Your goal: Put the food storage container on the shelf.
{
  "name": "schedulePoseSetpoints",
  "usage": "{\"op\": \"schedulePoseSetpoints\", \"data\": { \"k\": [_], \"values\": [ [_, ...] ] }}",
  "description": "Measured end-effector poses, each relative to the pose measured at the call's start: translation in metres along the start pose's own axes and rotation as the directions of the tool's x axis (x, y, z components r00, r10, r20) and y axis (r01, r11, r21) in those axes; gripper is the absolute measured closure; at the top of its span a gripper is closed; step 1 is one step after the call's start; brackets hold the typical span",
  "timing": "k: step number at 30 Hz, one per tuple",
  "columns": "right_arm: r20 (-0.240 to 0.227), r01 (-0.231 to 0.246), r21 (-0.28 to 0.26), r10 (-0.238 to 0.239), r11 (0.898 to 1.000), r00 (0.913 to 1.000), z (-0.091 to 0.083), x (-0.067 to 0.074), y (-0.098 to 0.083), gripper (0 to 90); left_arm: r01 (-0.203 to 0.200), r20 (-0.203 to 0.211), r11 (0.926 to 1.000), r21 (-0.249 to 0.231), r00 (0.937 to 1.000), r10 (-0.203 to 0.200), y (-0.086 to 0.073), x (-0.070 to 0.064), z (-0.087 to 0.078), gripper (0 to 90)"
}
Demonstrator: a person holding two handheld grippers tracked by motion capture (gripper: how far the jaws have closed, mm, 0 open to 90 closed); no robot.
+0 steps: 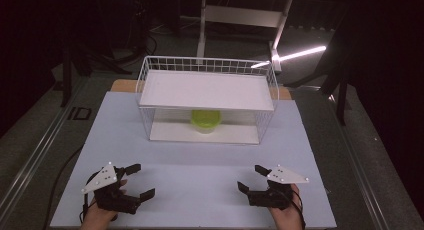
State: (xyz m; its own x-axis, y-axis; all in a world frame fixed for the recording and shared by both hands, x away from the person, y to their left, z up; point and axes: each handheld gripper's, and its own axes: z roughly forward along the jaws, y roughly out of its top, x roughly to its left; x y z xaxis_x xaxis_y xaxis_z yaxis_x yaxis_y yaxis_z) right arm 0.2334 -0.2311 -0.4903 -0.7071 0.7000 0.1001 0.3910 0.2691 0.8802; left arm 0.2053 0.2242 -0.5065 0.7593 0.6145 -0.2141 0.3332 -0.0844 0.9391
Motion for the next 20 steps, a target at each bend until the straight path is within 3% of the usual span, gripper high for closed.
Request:
{"op": "schedulePoseSetpoints", "data": {
  "k": [4,9,15,20],
  "values": [
    [0.011,0.024,0.011,-0.024,1.000,0.9997,0.003,-0.003,-0.003,15.2,-0.002,0.002,1.0000,-0.007,1.0000,0.002,0.001,-0.003,0.002,1.1],
    [0.023,0.033,0.036,-0.034,0.999,0.9992,0.007,-0.007,-0.005,15.2,-0.034,0.002,0.9993,0.015,0.9994,0.034,0.000,-0.006,0.005,1.1],
    [0.043,0.006,0.047,-0.008,0.999,0.9990,0.009,-0.013,-0.008,15.2,-0.043,-0.014,0.9988,0.022,0.9989,0.044,-0.002,-0.004,0.005,1.1],
    [0.050,-0.005,0.051,0.002,0.999,0.9987,0.011,-0.015,-0.009,15.3,-0.024,-0.025,0.9996,0.014,0.9994,0.025,-0.003,0.000,0.002,1.1]
  ]
}}
